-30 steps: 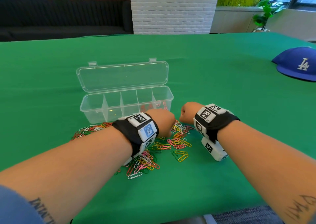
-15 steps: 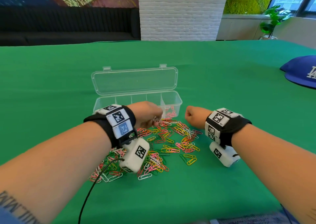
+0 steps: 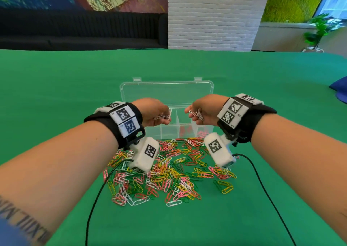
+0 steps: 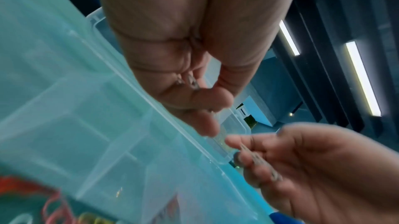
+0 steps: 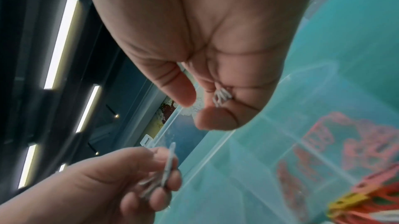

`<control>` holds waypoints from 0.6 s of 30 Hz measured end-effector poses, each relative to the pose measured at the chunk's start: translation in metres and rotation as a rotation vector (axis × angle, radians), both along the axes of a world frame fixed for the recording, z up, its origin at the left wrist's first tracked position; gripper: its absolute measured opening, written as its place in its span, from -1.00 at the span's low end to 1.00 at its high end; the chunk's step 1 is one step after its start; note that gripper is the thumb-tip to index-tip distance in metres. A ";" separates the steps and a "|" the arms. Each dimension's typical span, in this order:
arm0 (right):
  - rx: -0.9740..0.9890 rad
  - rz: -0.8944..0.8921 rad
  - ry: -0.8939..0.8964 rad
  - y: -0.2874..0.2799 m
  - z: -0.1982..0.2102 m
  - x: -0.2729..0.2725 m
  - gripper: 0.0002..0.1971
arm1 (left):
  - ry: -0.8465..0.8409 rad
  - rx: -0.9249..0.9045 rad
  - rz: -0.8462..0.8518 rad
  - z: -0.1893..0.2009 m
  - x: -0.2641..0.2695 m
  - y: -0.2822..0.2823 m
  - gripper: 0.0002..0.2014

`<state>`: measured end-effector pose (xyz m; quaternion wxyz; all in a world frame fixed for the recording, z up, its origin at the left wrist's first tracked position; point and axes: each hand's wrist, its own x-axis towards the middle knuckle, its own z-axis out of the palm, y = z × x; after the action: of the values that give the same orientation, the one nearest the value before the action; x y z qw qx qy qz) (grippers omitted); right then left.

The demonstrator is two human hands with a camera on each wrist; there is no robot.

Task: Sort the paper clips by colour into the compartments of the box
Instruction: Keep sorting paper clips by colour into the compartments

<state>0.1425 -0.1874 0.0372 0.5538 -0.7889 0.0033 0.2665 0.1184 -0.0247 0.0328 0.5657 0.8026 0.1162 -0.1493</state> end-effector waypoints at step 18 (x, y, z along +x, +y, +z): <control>0.200 -0.027 0.138 0.043 -0.010 0.041 -0.63 | 0.022 0.137 0.047 -0.003 0.037 -0.005 -0.66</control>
<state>0.1832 -0.1440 0.0272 0.6318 -0.7093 0.0251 0.3116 0.1557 -0.0296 0.0300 0.5115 0.8347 0.1514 -0.1365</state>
